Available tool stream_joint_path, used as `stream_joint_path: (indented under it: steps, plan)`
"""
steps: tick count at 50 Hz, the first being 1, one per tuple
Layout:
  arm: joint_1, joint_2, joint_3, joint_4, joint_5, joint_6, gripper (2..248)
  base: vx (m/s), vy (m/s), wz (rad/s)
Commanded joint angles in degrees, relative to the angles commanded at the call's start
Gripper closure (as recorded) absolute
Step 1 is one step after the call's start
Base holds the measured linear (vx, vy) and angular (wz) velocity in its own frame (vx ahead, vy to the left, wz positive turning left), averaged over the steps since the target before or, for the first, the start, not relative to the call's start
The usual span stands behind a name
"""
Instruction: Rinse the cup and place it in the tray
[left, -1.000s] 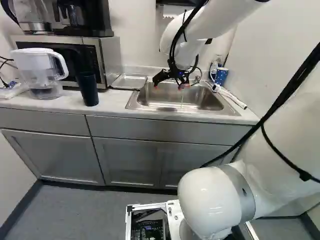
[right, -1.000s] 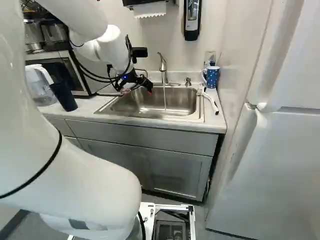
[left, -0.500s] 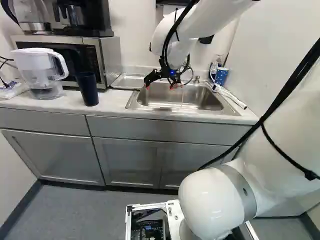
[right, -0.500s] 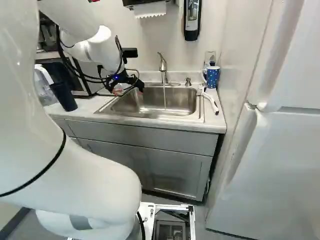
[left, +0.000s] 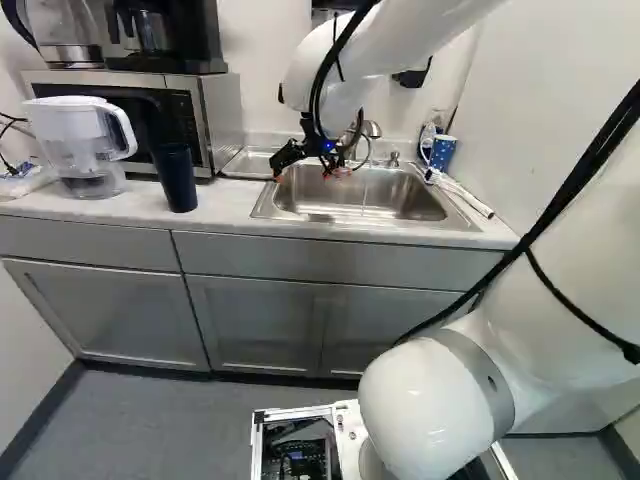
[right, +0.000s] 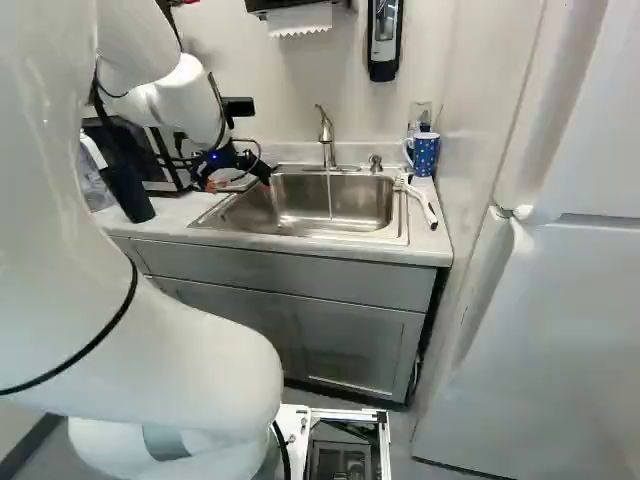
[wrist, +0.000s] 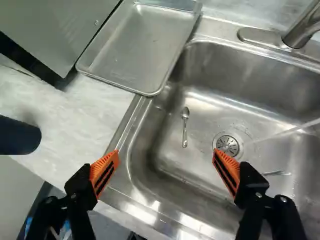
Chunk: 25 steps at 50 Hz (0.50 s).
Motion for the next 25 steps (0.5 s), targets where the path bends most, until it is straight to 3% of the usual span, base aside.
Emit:
stream_joint_path:
  steps: [25]
  plan:
    - [5.50, -1.17, -1.07, 0.00, 0.00, 0.00, 3, 0.000, 0.000, 0.000]
